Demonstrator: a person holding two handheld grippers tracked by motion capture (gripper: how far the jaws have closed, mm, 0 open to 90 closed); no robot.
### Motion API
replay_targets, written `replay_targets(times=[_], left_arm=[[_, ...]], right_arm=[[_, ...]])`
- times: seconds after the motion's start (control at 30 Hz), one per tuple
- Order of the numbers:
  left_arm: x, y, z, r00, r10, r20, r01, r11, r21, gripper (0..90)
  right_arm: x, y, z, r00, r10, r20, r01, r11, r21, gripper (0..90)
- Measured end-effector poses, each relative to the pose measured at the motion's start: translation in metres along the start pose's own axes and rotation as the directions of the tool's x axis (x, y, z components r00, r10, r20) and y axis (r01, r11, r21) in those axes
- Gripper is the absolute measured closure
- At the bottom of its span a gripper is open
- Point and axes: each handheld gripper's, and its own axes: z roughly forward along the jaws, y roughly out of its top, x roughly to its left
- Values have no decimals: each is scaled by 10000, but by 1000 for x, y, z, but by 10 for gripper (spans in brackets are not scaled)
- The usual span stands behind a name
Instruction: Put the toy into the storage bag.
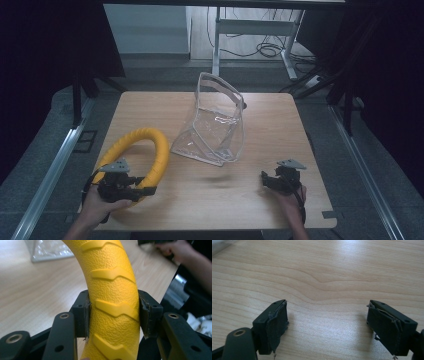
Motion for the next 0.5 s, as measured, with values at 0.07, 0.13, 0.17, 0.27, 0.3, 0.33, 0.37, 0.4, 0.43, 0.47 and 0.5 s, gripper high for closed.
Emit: replay_targets(times=[0.07,0.13,0.17,0.27,0.3,0.33,0.37,0.4,0.43,0.47,0.5], left_arm=[[4,1,-5,9999,-137,71,139,9992,-375,510],[5,2,-7,9997,-252,74,256,9980,-585,509],[8,3,-11,9993,-363,20,364,9949,-944,510],[11,7,-19,9985,-539,-123,513,9862,-1577,510],[12,8,-21,9984,-538,-181,499,9834,-1746,510],[13,9,-22,9980,-606,-184,558,9787,-1975,510],[14,10,-24,9978,-644,-128,601,9744,-2165,510],[15,12,-24,9977,-664,-102,622,9707,-2321,510],[15,12,-24,9977,-664,-102,622,9707,-2321,511],[15,13,-25,9975,-703,-81,662,9674,-2446,510],[14,16,-26,9970,-769,-44,728,9597,-2714,510]], right_arm=[[0,0,0,10000,5,7,-5,10000,0,173],[0,0,0,10000,7,9,-7,10000,-1,174],[0,0,0,10000,11,12,-11,10000,-3,174],[0,0,0,10000,29,23,-29,10000,-9,176],[0,0,0,10000,33,23,-33,10000,-11,176],[0,0,0,10000,34,25,-34,10000,-10,177],[0,0,0,10000,36,30,-36,10000,-11,177],[0,0,0,10000,42,33,-42,10000,-12,177],[0,0,0,10000,42,33,-42,10000,-12,177],[0,0,0,10000,51,43,-51,10000,-12,178],[0,0,0,10000,44,50,-44,10000,-18,178]])
